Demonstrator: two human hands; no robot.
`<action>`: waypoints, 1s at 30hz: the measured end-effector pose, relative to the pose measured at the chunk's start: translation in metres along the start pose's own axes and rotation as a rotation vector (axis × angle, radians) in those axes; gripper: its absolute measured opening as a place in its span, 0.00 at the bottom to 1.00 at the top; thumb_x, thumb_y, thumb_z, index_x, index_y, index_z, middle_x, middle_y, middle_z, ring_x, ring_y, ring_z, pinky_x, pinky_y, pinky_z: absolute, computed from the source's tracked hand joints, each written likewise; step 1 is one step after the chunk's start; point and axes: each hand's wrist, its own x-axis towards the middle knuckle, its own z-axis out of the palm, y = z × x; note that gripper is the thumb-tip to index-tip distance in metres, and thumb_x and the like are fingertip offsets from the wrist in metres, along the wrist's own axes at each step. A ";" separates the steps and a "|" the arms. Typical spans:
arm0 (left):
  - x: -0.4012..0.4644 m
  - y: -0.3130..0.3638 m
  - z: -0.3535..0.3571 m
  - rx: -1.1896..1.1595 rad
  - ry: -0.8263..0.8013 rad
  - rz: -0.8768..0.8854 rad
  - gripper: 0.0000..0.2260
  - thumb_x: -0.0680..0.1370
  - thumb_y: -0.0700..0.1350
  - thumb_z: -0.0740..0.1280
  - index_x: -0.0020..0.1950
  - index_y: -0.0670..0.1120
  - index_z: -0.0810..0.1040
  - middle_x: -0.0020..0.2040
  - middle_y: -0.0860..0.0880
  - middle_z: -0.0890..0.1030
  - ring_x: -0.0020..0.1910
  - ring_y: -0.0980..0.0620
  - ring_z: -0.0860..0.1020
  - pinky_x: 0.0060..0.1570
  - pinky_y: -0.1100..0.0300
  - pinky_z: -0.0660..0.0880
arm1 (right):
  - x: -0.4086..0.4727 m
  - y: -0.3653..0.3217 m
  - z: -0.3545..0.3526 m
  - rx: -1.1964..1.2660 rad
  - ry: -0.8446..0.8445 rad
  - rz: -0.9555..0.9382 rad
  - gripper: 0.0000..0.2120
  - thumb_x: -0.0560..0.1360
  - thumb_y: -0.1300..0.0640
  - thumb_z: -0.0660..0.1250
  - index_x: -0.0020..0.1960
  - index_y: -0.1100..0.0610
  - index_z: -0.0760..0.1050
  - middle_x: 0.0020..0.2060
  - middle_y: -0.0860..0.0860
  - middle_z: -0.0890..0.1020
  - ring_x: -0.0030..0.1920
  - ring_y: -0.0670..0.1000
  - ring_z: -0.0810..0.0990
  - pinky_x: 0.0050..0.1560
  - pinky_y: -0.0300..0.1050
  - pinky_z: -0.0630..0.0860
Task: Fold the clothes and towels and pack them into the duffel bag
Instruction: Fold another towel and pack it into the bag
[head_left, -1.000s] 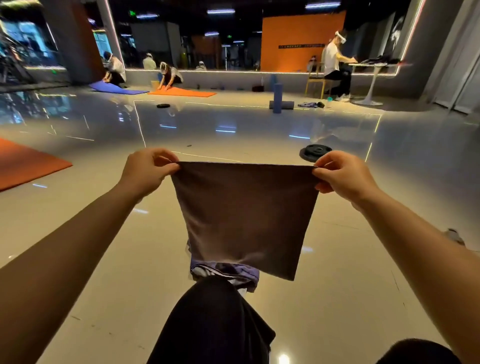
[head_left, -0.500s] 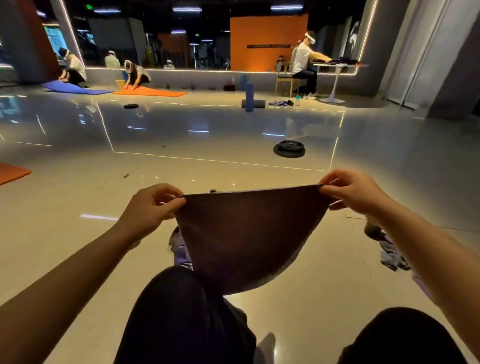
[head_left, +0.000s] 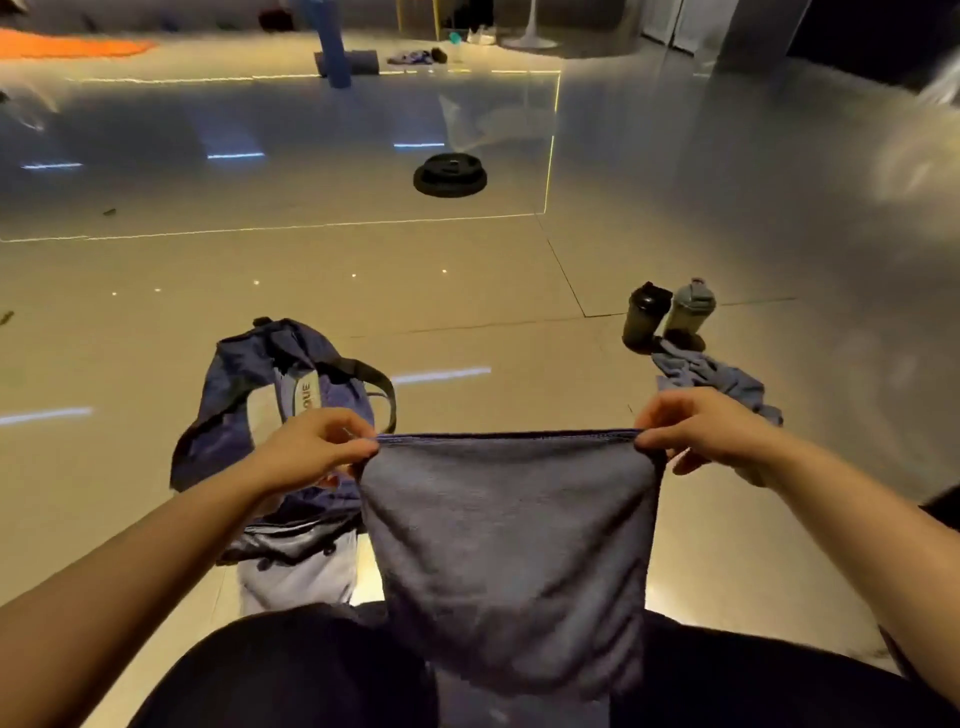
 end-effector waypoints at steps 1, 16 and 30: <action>0.025 -0.004 0.010 0.036 -0.010 0.012 0.02 0.77 0.43 0.70 0.44 0.46 0.81 0.40 0.48 0.83 0.35 0.55 0.79 0.38 0.60 0.75 | 0.017 0.011 0.002 0.007 0.002 0.034 0.04 0.74 0.65 0.70 0.49 0.64 0.78 0.43 0.60 0.82 0.39 0.52 0.79 0.33 0.40 0.76; 0.300 -0.090 0.130 0.010 0.074 -0.073 0.03 0.77 0.40 0.69 0.45 0.47 0.80 0.44 0.50 0.82 0.43 0.52 0.81 0.43 0.58 0.78 | 0.278 0.153 0.050 -0.027 0.231 0.099 0.06 0.75 0.62 0.69 0.41 0.55 0.76 0.42 0.49 0.80 0.41 0.52 0.79 0.42 0.46 0.73; 0.242 -0.203 0.201 0.716 -0.233 0.415 0.10 0.67 0.37 0.77 0.45 0.46 0.81 0.41 0.48 0.83 0.35 0.45 0.81 0.29 0.56 0.76 | 0.233 0.242 0.120 -0.648 -0.171 -0.080 0.08 0.76 0.63 0.63 0.54 0.57 0.77 0.53 0.53 0.79 0.51 0.55 0.76 0.48 0.43 0.71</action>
